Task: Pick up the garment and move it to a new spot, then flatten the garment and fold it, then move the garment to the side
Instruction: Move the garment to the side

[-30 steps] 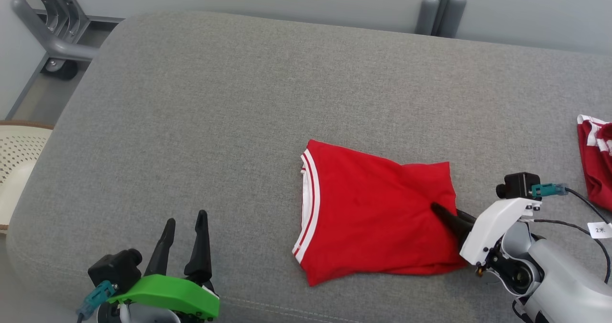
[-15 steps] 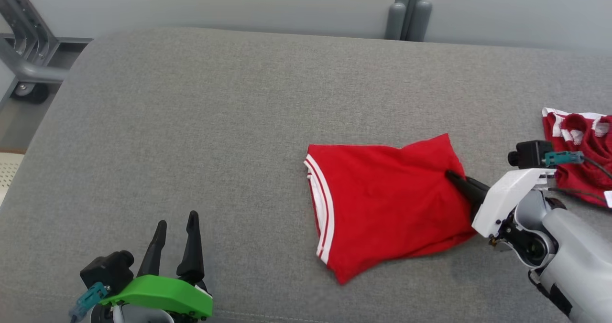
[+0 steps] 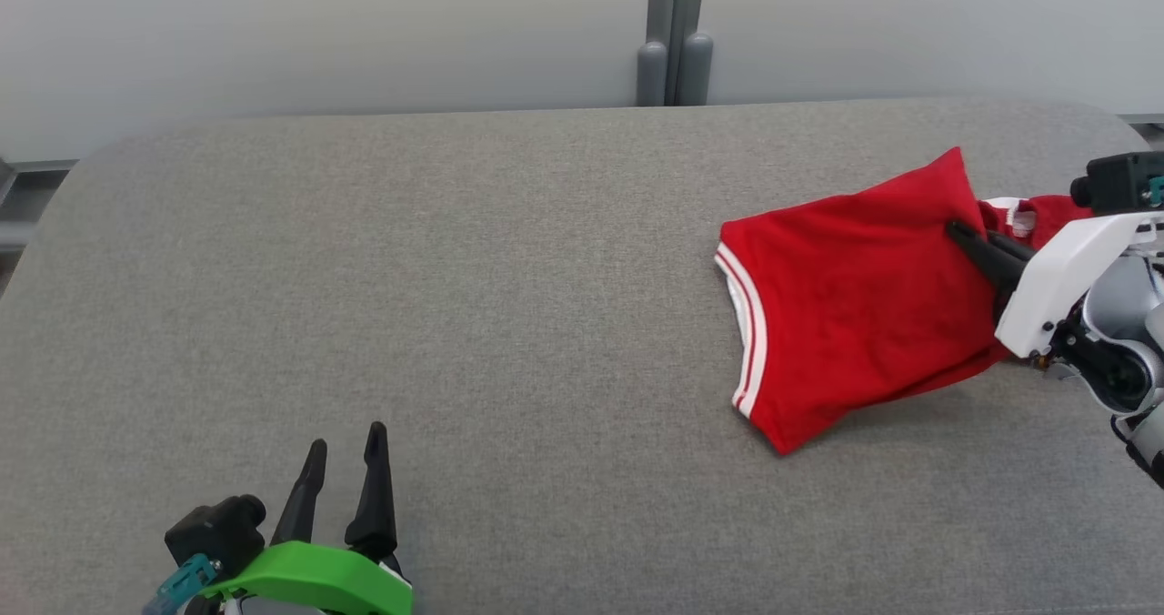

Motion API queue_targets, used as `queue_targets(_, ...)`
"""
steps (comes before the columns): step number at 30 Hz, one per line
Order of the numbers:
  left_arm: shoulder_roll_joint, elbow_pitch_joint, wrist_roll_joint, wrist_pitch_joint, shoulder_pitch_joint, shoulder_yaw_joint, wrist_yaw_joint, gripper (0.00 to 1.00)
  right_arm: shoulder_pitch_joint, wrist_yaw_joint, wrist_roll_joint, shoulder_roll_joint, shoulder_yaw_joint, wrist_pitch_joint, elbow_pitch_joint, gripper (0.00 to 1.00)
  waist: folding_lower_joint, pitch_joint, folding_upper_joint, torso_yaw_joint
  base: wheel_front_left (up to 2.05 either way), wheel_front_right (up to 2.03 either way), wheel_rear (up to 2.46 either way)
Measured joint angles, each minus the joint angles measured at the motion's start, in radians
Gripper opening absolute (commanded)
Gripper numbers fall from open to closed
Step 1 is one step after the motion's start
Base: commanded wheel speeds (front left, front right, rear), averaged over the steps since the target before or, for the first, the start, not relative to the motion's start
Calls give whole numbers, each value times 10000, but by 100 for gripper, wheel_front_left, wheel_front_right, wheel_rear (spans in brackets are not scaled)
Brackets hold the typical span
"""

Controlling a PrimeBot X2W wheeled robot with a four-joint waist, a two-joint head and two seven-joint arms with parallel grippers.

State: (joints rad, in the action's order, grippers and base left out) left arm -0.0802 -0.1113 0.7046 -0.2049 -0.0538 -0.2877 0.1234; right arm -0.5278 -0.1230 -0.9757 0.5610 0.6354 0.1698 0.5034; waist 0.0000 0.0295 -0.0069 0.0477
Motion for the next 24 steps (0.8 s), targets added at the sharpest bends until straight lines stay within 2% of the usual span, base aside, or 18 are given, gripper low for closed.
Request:
queue_targets(7, 36, 71, -2, 4, -111, -150, 0, 100, -366, 0, 77, 796, -132, 589, -119, 0, 0, -124, 0, -460, 0, 0, 0)
queue_targets(15, 40, 222, -33, 35, -110, -165, 0, 100, -1151, 27, 692, 1691, -102, 1131, -169, 0, 0, 157, 0, -471, 0, 0, 0)
queue_targets(24, -2, 343, -334, 163, -51, -207, 0, 100, -1719, 107, 719, 1710, -249, 1227, -307, 0, 0, 669, 0, -284, 0, 0, 0)
